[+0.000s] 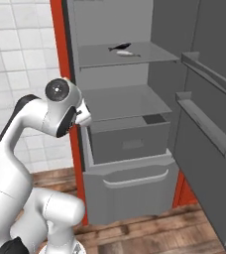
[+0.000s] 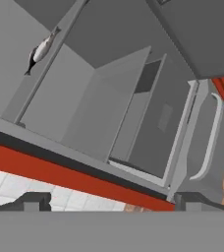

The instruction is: Place the fish on the counter behind the older fish on the same shelf of the fridge to maintain FIFO order. Close the fridge door when finished.

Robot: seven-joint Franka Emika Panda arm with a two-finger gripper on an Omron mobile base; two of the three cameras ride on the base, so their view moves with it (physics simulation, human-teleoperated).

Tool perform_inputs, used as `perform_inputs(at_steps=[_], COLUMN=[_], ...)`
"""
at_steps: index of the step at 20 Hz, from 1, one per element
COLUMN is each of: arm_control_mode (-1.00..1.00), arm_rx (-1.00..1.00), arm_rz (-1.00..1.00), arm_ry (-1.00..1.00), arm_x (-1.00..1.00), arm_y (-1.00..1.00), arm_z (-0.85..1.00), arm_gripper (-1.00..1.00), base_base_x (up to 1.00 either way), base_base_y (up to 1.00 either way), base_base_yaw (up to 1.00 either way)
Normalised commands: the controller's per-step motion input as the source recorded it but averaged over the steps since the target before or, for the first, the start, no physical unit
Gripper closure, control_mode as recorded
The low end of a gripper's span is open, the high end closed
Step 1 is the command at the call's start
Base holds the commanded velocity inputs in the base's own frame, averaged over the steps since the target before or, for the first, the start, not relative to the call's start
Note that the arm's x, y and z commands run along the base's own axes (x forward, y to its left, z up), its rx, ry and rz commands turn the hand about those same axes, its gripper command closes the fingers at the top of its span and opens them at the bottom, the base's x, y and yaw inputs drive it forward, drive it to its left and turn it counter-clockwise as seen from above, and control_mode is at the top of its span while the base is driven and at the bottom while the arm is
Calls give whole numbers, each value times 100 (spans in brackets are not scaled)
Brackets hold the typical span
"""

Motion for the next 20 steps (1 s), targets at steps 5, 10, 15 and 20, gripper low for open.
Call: perform_inputs(at_steps=[5,10,15,20], arm_control_mode=[100,-100,-100,-100], arm_rx=[0,2,16,17], arm_rz=[0,-10,-13,-8], arm_ry=[0,-5,-29,-18], arm_x=[0,-16,-70,-64], arm_y=[0,-15,-96,-100], arm_z=[0,-4,0,0], arm_gripper=[-100,-100,-100,-100], base_base_x=[0,0,0,0], base_base_y=[19,5,0,0], base_base_yaw=[-20,-7,0,0])
